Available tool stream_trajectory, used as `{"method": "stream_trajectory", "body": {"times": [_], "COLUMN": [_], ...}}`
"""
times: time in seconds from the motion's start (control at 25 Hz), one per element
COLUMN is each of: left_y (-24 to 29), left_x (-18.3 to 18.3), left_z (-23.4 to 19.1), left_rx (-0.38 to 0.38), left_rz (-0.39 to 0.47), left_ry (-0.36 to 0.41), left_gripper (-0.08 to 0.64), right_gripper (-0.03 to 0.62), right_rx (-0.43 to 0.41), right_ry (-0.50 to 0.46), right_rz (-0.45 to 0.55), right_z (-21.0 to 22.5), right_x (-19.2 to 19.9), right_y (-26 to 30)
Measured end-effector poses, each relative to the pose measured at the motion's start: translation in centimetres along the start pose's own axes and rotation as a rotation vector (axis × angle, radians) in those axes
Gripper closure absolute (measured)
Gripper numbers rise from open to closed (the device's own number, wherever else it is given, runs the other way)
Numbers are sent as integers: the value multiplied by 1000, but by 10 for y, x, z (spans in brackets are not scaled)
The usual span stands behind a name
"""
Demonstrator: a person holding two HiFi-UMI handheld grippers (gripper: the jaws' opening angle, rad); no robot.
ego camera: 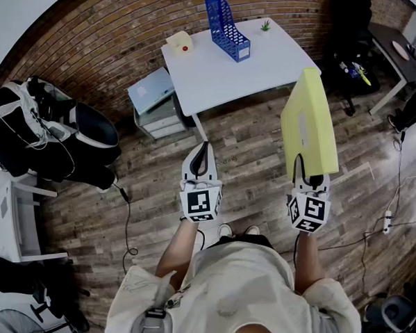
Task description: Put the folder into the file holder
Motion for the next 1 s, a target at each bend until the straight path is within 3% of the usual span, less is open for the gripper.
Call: {"method": "stream_trajectory", "body": {"times": [0.52,1.0], "left_y": [-23,-25], "left_x": [-7,14], "left_z": [-42,-72], "left_rx": [2,29], "left_rz": [22,-25], "left_ry": [-21,-51], "left_gripper": [552,552], "right_gripper": [416,423], "right_rx": [19,24], "right_ry": [-16,-59], "right_rz": [17,5], "right_z": [-47,-88], "right_x": [-15,-20], "right_y": [-5,-6]}}
Point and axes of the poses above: the fingertips, and each gripper's own axes: y forward along the fingers, z to its right, x out of its underside, the point moved 5 cm from there along -y, backward along the fingers, and after that the axes turned 4 degrees about -y, right-handed, at the moved point
